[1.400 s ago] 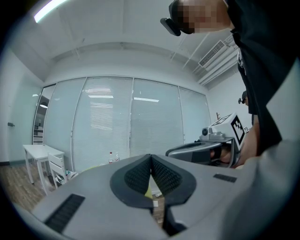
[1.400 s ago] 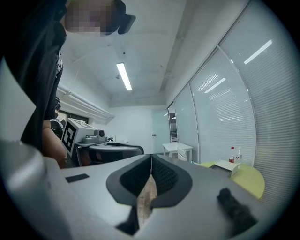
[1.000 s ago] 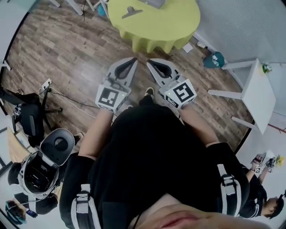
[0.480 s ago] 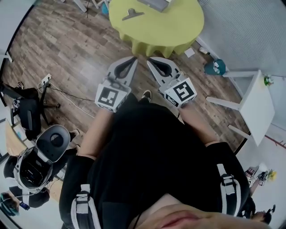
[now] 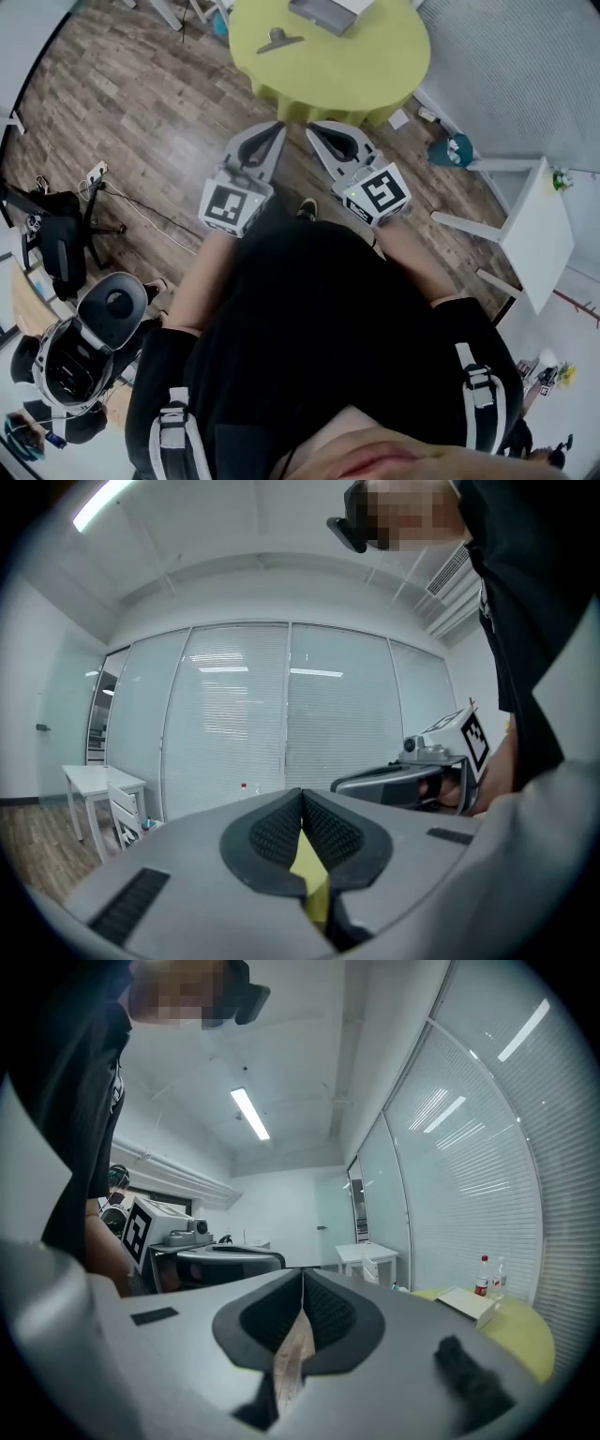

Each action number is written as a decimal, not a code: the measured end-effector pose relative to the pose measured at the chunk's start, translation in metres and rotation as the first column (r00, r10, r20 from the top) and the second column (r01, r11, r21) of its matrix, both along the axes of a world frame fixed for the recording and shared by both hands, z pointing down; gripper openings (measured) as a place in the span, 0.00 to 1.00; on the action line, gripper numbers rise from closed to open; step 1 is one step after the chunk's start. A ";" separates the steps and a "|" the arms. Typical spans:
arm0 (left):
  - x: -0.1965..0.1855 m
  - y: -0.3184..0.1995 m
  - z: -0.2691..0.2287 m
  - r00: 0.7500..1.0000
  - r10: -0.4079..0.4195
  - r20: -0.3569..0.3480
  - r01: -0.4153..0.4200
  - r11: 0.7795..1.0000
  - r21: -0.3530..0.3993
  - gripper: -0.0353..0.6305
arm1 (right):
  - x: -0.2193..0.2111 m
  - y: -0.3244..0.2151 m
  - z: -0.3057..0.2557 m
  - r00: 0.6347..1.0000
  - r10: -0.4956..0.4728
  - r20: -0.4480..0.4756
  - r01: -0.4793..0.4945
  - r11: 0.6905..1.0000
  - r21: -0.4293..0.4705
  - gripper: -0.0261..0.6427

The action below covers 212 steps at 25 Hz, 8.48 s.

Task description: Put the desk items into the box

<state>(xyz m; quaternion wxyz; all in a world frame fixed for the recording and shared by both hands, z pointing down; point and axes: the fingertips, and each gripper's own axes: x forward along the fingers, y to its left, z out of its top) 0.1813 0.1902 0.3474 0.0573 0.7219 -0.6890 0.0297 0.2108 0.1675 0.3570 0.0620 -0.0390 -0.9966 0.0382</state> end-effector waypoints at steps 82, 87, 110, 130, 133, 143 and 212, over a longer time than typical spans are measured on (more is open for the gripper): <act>-0.333 -0.284 0.137 0.994 -0.094 -0.047 0.090 0.993 -0.072 0.07 | -0.337 -0.308 0.271 0.826 -0.158 -0.541 0.131 0.987 -0.089 0.07; -0.344 -0.288 0.157 0.991 -0.122 -0.062 0.115 0.988 -0.098 0.07 | -0.346 -0.311 0.300 0.795 -0.133 -0.592 0.091 0.991 -0.101 0.11; -0.396 -0.312 0.220 0.995 -0.074 -0.070 0.064 0.990 -0.127 0.07 | -0.373 -0.308 0.420 0.580 0.034 -0.814 -0.253 0.957 -0.140 0.38; -0.424 -0.313 0.233 0.996 -0.042 -0.084 0.031 0.990 -0.137 0.07 | -0.379 -0.302 0.460 0.436 0.052 -0.899 -0.369 0.921 -0.126 0.45; -0.425 -0.312 0.234 0.995 -0.038 -0.087 0.026 0.990 -0.140 0.07 | -0.382 -0.302 0.461 0.439 0.055 -0.897 -0.382 0.915 -0.131 0.46; -0.432 -0.314 0.230 0.996 -0.014 -0.093 0.000 0.989 -0.150 0.07 | -0.388 -0.310 0.454 0.441 0.073 -0.894 -0.418 0.899 -0.133 0.45; -0.375 -0.518 0.238 0.880 0.471 -0.068 -0.476 0.871 -0.121 0.07 | -0.317 -0.514 0.362 0.275 0.493 -0.825 -0.910 0.409 -0.059 0.45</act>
